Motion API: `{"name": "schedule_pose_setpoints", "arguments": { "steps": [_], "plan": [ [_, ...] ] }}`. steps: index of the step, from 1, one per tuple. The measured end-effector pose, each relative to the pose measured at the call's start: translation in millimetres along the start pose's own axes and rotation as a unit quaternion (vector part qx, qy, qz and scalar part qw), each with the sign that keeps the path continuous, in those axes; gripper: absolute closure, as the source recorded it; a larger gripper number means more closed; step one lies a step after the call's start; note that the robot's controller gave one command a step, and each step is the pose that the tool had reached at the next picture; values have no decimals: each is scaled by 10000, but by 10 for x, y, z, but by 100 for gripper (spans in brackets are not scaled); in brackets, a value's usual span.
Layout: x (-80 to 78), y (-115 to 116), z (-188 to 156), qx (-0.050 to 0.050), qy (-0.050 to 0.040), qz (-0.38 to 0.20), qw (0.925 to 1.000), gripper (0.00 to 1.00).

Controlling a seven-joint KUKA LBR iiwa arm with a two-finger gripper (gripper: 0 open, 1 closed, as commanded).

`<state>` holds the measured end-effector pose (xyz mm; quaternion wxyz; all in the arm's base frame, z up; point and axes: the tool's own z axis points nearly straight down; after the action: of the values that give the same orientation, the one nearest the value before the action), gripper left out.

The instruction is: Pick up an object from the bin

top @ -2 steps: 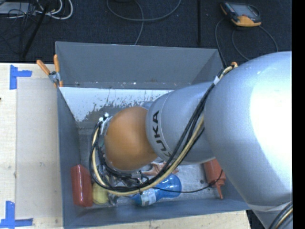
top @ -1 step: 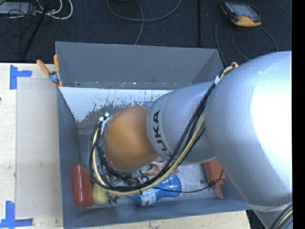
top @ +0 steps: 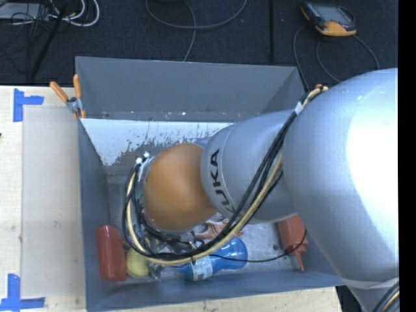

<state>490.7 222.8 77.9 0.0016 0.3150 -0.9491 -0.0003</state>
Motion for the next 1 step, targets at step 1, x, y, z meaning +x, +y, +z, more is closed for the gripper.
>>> {"name": "schedule_pose_setpoints", "arguments": {
  "steps": [1],
  "plan": [
    [0,-2,-56,4,-1,3,10000,100]
  ]
}}
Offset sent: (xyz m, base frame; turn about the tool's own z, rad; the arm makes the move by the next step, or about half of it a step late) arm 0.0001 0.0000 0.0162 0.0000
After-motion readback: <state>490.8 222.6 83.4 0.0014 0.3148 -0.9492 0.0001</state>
